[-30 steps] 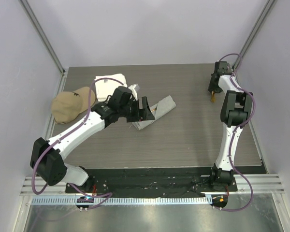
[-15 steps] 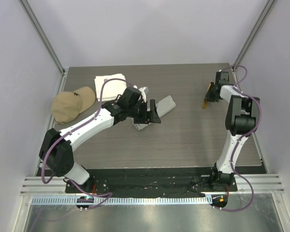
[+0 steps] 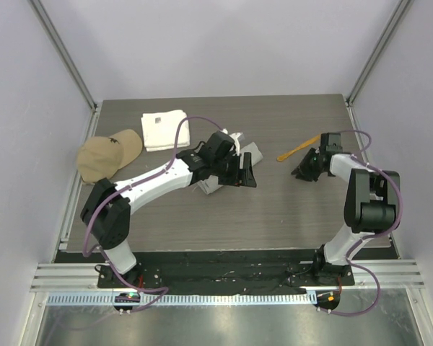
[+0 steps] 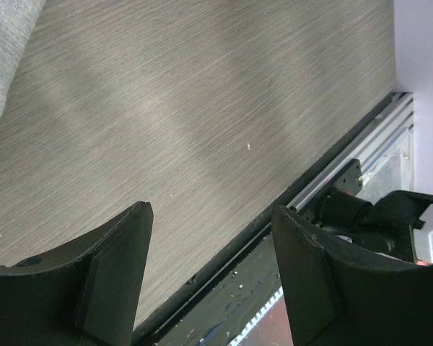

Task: Fold the napkin into a case and place the utensils inside
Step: Pick up the knife from the center of the board.

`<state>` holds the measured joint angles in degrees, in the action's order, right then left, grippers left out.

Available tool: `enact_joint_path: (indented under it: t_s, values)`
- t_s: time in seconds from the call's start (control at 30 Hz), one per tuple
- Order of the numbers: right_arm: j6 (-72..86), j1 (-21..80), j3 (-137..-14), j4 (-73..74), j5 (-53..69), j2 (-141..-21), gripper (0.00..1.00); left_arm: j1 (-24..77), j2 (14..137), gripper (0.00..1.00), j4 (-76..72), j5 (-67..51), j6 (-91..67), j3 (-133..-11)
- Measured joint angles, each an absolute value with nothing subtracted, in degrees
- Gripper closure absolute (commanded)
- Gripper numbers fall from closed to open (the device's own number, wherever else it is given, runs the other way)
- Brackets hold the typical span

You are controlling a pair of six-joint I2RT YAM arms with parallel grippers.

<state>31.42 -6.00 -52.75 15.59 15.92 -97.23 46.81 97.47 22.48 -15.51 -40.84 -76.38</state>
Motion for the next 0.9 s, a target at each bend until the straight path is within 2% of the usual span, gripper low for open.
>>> enact_joint_path:
  t_s: [0.07,0.13,0.23,0.4,0.47,0.57,0.9]
  values:
    - [31.48,-6.02,-55.05,17.85,13.82,-96.99,0.45,47.24,98.0,0.31,22.48,-14.5,-40.21,-77.06]
    - [32.1,-6.07,-58.41,19.18,11.44,-97.23,0.36,47.77,98.24,0.32,22.48,-13.47,-39.88,-77.76]
    - [33.21,-6.09,-64.88,20.75,8.32,-98.85,0.32,48.42,98.3,0.32,22.31,-12.6,-39.72,-78.3]
    - [33.52,-6.11,-77.08,22.81,2.2,-106.24,0.31,49.21,98.3,0.33,22.02,-11.6,-39.55,-78.35]
    - [33.15,-6.11,-80.51,23.09,0.23,-109.86,0.35,49.45,98.3,0.37,21.89,-11.05,-38.92,-78.35]
    - [32.05,-5.93,-81.65,22.72,-0.43,-112.86,0.44,49.82,98.3,0.39,21.69,-10.46,-38.09,-78.35]
    - [30.61,-4.27,-84.14,22.17,-2.46,-117.71,0.43,50.06,98.39,0.39,21.54,-8.97,-35.73,-78.35]
